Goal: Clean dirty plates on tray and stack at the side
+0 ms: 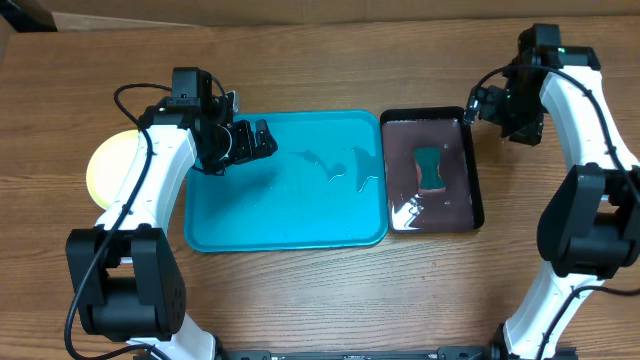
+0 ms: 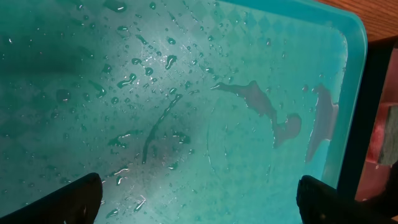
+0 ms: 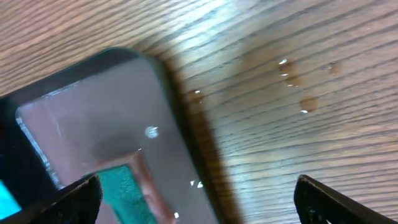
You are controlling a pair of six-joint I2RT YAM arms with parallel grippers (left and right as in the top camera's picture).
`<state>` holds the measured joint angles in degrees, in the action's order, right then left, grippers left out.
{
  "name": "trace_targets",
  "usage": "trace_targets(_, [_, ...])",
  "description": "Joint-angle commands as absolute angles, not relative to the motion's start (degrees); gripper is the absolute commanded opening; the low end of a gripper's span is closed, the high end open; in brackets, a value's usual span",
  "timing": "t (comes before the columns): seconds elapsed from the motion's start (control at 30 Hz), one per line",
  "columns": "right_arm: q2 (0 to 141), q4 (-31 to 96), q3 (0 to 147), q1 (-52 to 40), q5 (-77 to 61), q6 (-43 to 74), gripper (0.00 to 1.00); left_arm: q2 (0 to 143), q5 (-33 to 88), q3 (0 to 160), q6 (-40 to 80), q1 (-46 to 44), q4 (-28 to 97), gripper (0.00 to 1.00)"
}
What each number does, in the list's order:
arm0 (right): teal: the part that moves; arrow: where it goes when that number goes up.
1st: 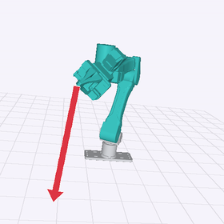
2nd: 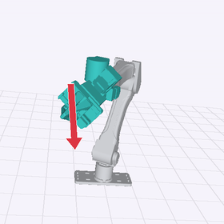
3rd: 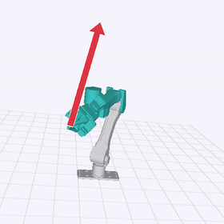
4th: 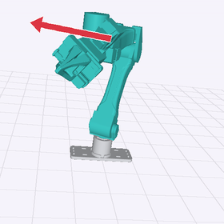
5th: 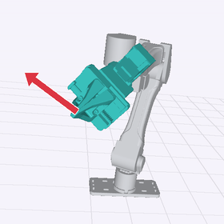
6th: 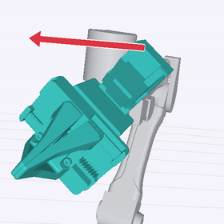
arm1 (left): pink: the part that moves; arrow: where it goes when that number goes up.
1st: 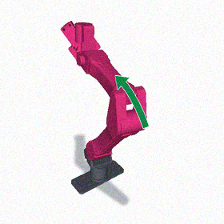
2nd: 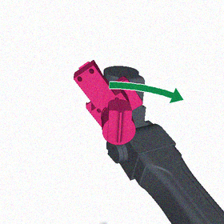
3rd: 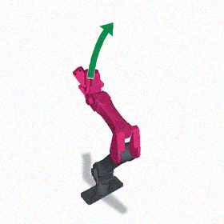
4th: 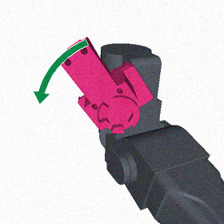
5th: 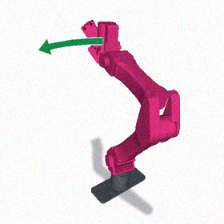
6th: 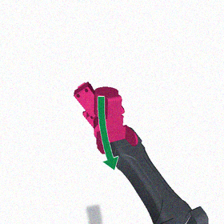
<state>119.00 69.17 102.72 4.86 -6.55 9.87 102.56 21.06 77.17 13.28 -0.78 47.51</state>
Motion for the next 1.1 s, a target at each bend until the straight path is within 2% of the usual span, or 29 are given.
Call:
trace_targets(0.0, [109.5,69.1,103.2,1.1,-6.5,10.1,1.0,102.9,21.9,77.0,12.0,-0.9,47.5,1.0])
trace_targets(0.53, [75.6,68.8,103.2,-15.9,-5.6,9.3,1.0,102.9,21.9,77.0,12.0,-0.9,47.5,1.0])
trace_targets(0.77, [59.9,66.9,102.3,-16.7,-1.1,6.8,1.0,102.9,21.9,77.0,12.0,-0.9,47.5,1.0])
trace_targets(0.87, [49.6,60.9,95.8,-16.4,-1.2,1.7,1.0,102.9,21.9,77.0,12.0,-0.9,47.5,1.0])
trace_targets(1.07, [31.8,43.4,75.2,-10.7,-4.2,1.2,1.0,102.9,21.9,77.0,12.0,-0.9,47.5,1.0])
